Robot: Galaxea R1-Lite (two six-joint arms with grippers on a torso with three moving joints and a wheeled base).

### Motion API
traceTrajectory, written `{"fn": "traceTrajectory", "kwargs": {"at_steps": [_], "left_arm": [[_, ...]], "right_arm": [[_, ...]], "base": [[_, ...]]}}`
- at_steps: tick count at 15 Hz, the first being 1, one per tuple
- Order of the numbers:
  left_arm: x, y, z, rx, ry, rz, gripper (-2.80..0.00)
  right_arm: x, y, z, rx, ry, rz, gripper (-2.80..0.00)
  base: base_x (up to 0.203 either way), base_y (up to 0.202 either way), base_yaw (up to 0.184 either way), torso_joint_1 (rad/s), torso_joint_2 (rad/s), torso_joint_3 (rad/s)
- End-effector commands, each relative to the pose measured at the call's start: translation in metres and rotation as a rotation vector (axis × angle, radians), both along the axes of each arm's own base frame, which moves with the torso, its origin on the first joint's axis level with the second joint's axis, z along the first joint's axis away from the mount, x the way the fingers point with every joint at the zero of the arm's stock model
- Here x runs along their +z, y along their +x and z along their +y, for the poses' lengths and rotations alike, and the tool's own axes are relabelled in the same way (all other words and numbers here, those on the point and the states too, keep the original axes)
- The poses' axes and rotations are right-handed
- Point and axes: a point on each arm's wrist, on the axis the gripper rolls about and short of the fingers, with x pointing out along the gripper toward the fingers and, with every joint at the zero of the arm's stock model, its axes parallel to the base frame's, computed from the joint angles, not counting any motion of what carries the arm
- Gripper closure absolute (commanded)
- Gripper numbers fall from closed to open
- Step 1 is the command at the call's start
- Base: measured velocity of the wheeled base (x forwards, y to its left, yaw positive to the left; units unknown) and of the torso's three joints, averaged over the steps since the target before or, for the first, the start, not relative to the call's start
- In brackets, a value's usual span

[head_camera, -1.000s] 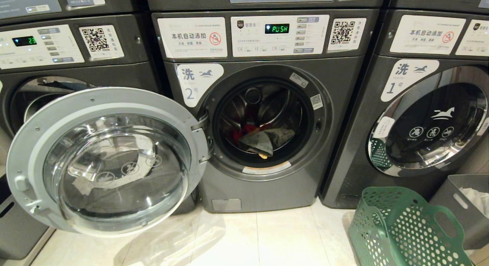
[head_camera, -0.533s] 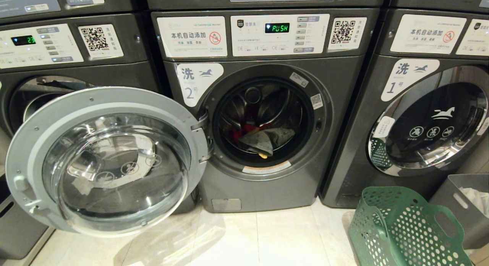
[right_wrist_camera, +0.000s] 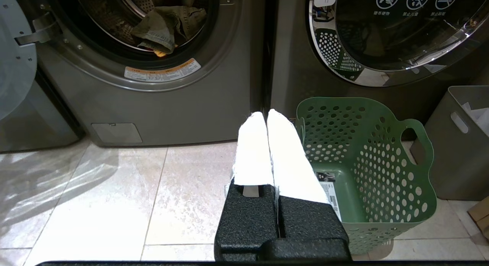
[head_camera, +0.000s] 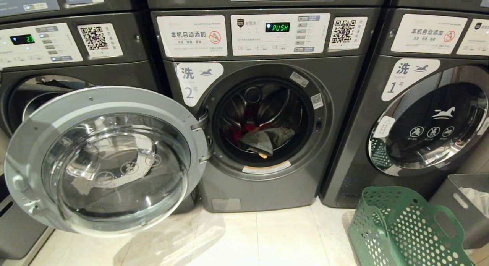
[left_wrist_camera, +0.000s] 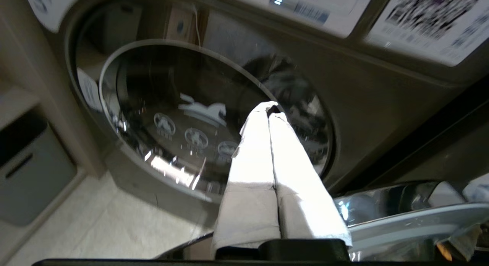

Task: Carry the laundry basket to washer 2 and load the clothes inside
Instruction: Close the washing machine door with the left hand

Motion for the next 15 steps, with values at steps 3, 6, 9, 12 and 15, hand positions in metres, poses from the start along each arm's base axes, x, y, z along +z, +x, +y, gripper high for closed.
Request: {"fn": "traceTrajectory", "kwargs": {"at_steps": [3, 6, 9, 12, 15], "left_arm": [[-0.023, 0.002, 0.016, -0.022, -0.142, 0.223, 0.0], [-0.032, 0.016, 0.022, -0.03, -0.174, 0.28, 0.0], [-0.042, 0.024, 0.027, -0.028, -0.2, 0.322, 0.0], [-0.055, 0.034, 0.031, -0.032, -0.218, 0.35, 0.0], [-0.06, 0.039, 0.02, -0.063, -0.227, 0.374, 0.0]], "right_arm": [[0.0, 0.0, 0.0, 0.0, 0.0, 0.001, 0.0], [0.0, 0.0, 0.0, 0.0, 0.0, 0.001, 0.0], [0.0, 0.0, 0.0, 0.0, 0.0, 0.001, 0.0], [0.0, 0.0, 0.0, 0.0, 0.0, 0.001, 0.0], [0.0, 0.0, 0.0, 0.0, 0.001, 0.001, 0.0]], "base": [[0.0, 0.0, 0.0, 0.0, 0.0, 0.0], [0.0, 0.0, 0.0, 0.0, 0.0, 0.0], [0.0, 0.0, 0.0, 0.0, 0.0, 0.0], [0.0, 0.0, 0.0, 0.0, 0.0, 0.0], [0.0, 0.0, 0.0, 0.0, 0.0, 0.0]]}}
